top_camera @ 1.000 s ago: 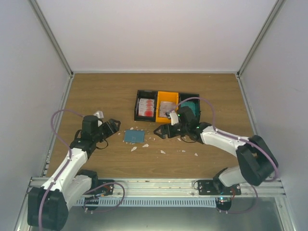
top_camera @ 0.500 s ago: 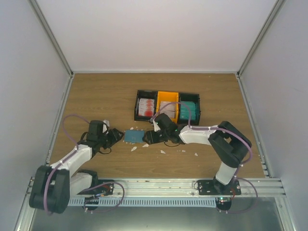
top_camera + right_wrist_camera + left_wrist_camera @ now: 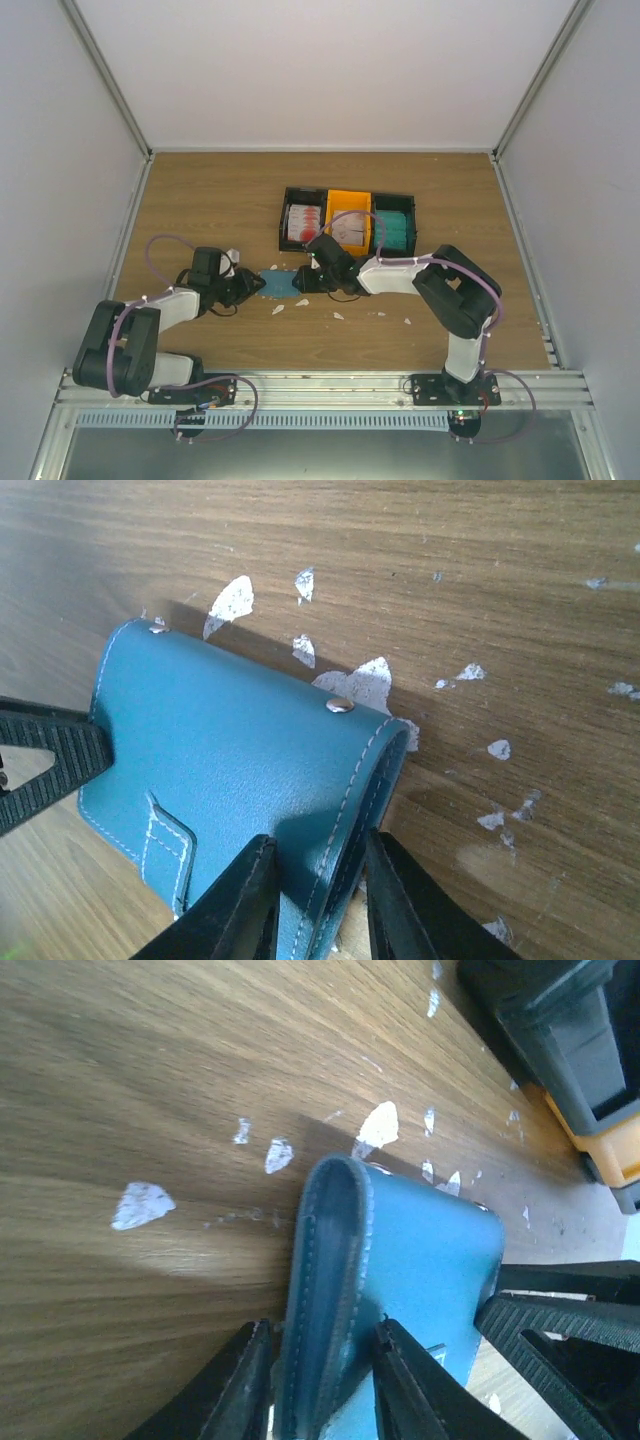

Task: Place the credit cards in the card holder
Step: Pick up the card holder from the center of the board.

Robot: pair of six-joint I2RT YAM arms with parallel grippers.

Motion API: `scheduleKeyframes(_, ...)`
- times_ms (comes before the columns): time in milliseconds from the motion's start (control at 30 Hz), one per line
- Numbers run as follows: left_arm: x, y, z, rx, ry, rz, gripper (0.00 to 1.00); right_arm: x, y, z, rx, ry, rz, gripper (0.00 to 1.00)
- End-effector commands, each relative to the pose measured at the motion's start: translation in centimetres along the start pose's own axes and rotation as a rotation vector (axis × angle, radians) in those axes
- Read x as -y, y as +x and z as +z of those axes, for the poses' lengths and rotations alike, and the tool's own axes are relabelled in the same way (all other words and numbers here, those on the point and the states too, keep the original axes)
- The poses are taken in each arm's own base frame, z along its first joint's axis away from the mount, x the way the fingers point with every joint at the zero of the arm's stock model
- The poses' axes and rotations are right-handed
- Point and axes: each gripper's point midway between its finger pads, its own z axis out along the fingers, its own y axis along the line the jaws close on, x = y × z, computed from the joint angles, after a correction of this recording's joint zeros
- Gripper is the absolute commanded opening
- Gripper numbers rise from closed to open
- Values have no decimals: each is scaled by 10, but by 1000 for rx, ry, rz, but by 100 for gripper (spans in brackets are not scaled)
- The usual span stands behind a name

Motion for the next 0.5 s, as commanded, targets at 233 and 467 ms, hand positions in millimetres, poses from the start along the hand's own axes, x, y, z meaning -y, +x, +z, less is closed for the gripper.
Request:
scheduleKeyframes(233,45,-12,-2,-1,183,139,7,-8,6,-3,-18,-71,42,20)
scheduleKeyframes(467,68,-15,-22,21,235,221,0,-10,-10,-37,63,-98,-28,39)
